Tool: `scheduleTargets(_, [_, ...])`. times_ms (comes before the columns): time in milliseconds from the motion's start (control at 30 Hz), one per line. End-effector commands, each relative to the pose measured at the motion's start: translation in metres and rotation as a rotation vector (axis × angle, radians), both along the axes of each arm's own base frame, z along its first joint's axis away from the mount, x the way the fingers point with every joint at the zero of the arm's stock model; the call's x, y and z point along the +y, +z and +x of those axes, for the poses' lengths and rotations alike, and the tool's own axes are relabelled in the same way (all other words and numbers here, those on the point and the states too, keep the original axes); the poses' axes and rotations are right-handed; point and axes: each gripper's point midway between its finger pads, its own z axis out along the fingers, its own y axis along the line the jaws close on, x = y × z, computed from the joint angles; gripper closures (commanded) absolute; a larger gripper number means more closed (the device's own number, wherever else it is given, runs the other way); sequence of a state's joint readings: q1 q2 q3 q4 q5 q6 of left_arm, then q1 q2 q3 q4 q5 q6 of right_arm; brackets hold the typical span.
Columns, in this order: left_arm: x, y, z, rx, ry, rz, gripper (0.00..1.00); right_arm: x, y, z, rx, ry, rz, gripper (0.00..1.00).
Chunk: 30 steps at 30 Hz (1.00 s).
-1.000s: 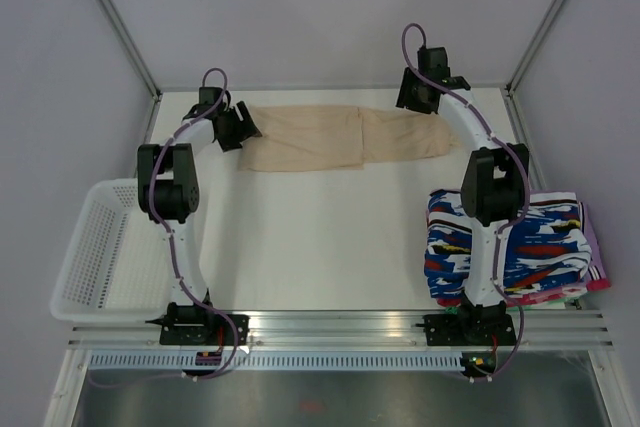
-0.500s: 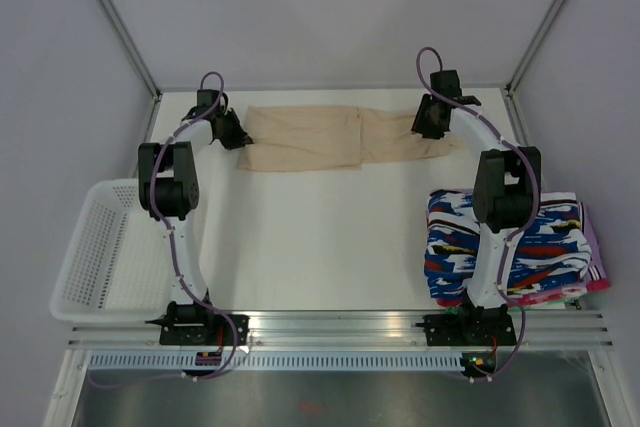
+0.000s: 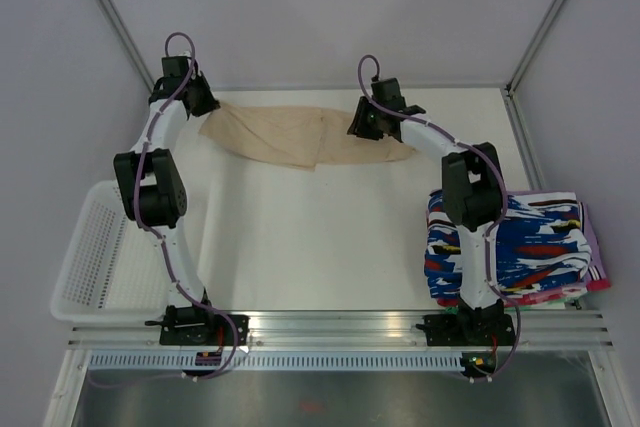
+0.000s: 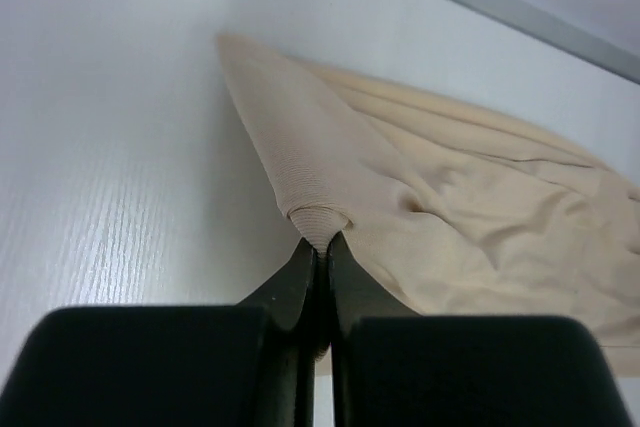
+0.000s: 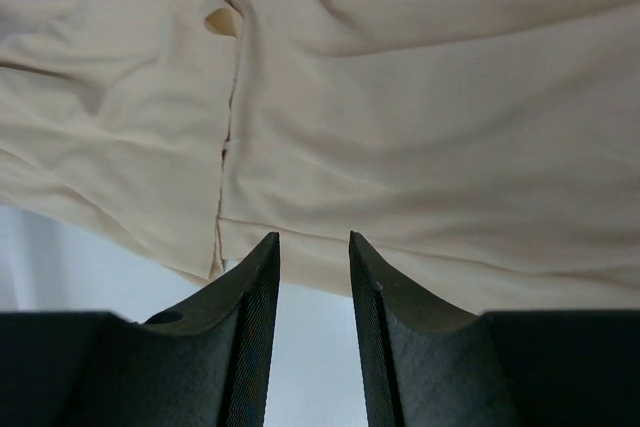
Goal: Fold and stack the trousers
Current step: Fold the trousers
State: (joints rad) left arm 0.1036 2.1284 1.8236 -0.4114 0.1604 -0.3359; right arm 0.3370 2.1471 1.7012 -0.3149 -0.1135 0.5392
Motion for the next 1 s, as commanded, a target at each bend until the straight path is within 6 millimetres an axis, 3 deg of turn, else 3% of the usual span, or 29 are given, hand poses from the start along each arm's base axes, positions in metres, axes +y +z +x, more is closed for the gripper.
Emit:
scheduleTargets(0, [0.013,0.064,0.007,-0.107,0.012,0.096,0.98,0.041,0.018,0.024,-0.078,0.039,0.115,0.6])
scheduleTargets(67, [0.008,0.079,0.006,-0.119,0.014,0.09,0.98,0.055,0.01,0.026,-0.054,0.047,0.162,0.6])
scheduleTargets(100, [0.003,0.084,0.006,-0.122,0.019,0.094,0.98,0.065,0.017,0.03,-0.073,0.058,0.196,0.6])
scheduleTargets(133, [0.0,0.092,0.007,-0.137,0.018,0.101,0.98,0.072,0.008,0.031,-0.057,0.064,0.214,0.6])
scheduleTargets(267, [-0.025,0.11,0.001,-0.142,-0.018,0.14,0.98,0.108,0.013,0.041,-0.063,0.079,0.334,0.57])
scheduleTargets(300, [-0.049,0.112,0.0,-0.143,-0.059,0.143,0.98,0.117,0.012,0.041,-0.06,0.089,0.346,0.57])
scheduleTargets(333, [-0.057,0.117,-0.001,-0.15,-0.069,0.148,0.98,0.123,-0.002,0.042,-0.041,0.092,0.349,0.57])
scheduleTargets(367, [-0.066,0.119,-0.002,-0.154,-0.08,0.147,0.98,0.131,0.009,0.048,-0.064,0.101,0.365,0.57])
scheduleTargets(400, [-0.084,0.122,-0.005,-0.162,-0.111,0.144,0.98,0.14,0.007,0.047,-0.065,0.111,0.364,0.56])
scheduleTargets(433, [-0.094,0.126,-0.006,-0.171,-0.123,0.147,0.98,0.144,-0.006,0.048,-0.051,0.109,0.352,0.56])
scheduleTargets(467, [-0.101,0.127,-0.006,-0.173,-0.118,0.16,0.98,0.147,-0.001,0.052,-0.057,0.104,0.351,0.55])
scheduleTargets(500, [-0.121,0.126,-0.009,-0.17,-0.141,0.167,0.98,0.148,-0.007,0.053,-0.045,0.088,0.345,0.55])
scheduleTargets(567, [-0.142,0.138,-0.01,-0.191,-0.151,0.145,0.98,0.146,-0.02,0.054,-0.012,0.072,0.33,0.55])
scheduleTargets(600, [-0.162,0.141,-0.011,-0.195,-0.169,0.127,0.98,0.142,-0.022,0.057,-0.02,0.064,0.306,0.55])
scheduleTargets(667, [-0.179,0.143,-0.012,-0.194,-0.154,0.076,0.98,0.132,-0.021,0.057,-0.014,0.047,0.27,0.55])
scheduleTargets(733, [-0.201,0.142,-0.013,-0.197,-0.156,0.043,0.98,0.111,-0.003,0.067,-0.038,0.021,0.261,0.55])
scheduleTargets(767, [-0.208,0.143,-0.012,-0.198,-0.145,0.01,0.98,0.088,0.0,0.075,-0.03,-0.017,0.259,0.55])
scheduleTargets(800, [-0.221,0.146,-0.014,-0.208,-0.155,-0.005,0.98,0.075,0.02,0.079,-0.053,-0.036,0.27,0.55])
scheduleTargets(867, [-0.236,0.149,-0.012,-0.227,-0.154,-0.032,0.98,0.044,0.029,0.084,-0.043,-0.083,0.267,0.55])
scheduleTargets(900, [-0.251,0.152,-0.014,-0.242,-0.178,-0.046,0.98,0.012,0.053,0.093,-0.078,-0.129,0.275,0.54])
scheduleTargets(933, [-0.261,0.158,-0.014,-0.266,-0.183,-0.065,0.98,-0.006,0.053,0.091,-0.067,-0.151,0.266,0.53])
scheduleTargets(967, [-0.27,0.156,-0.013,-0.27,-0.196,-0.075,0.98,-0.036,0.059,0.096,-0.076,-0.173,0.265,0.52])
